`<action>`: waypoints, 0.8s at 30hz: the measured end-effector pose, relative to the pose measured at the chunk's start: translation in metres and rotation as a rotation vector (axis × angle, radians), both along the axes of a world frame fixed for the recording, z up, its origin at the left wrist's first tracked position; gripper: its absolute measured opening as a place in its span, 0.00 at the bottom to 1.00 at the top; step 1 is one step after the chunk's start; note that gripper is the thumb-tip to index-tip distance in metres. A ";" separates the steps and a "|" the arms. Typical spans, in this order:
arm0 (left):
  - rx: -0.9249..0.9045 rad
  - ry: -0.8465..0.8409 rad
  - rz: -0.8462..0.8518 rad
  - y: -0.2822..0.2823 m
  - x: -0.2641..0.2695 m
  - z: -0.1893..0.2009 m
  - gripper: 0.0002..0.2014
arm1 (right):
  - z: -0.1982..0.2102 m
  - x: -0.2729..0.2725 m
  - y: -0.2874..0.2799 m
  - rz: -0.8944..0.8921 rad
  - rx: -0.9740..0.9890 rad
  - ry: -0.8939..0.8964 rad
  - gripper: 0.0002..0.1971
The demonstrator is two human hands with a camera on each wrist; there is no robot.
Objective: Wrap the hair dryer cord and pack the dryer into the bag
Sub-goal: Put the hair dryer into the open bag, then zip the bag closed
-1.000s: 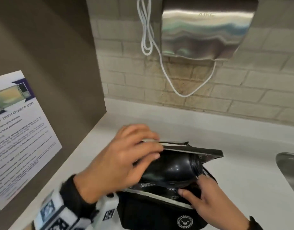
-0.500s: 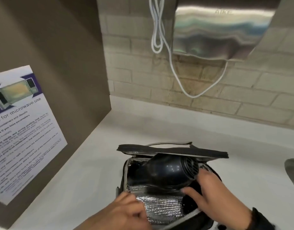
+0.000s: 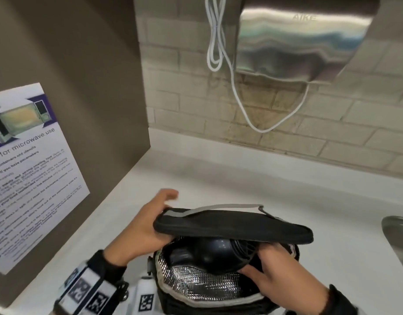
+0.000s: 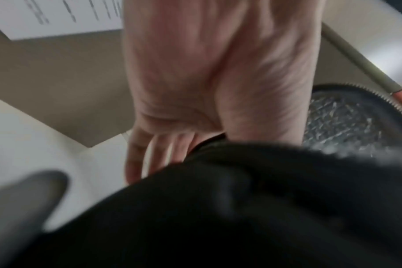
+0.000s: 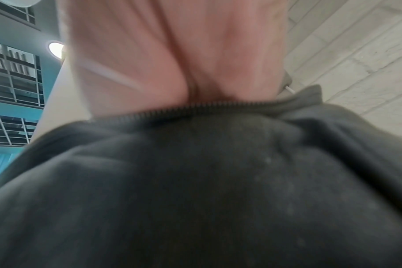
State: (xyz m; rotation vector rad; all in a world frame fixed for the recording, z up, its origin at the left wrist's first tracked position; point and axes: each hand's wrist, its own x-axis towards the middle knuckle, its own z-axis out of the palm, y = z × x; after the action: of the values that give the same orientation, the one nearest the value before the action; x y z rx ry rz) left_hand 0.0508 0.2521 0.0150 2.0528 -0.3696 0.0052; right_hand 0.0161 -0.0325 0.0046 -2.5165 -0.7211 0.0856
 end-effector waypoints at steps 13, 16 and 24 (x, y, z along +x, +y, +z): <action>-0.084 -0.199 0.043 -0.015 0.019 0.002 0.14 | -0.015 -0.003 0.007 -0.153 -0.232 -0.322 0.25; -0.118 -0.120 0.034 -0.009 0.021 -0.002 0.15 | -0.004 0.005 0.009 -0.167 -0.292 -0.131 0.27; 0.142 -0.046 -0.247 0.016 0.017 0.006 0.46 | -0.004 0.010 -0.001 -0.192 -0.254 -0.159 0.24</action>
State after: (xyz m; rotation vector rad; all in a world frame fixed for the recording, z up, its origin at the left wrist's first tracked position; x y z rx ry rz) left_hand 0.0673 0.2682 0.0208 2.1364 -0.6672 -0.1276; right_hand 0.0258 -0.0335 0.0007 -2.8481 -0.5536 -0.0982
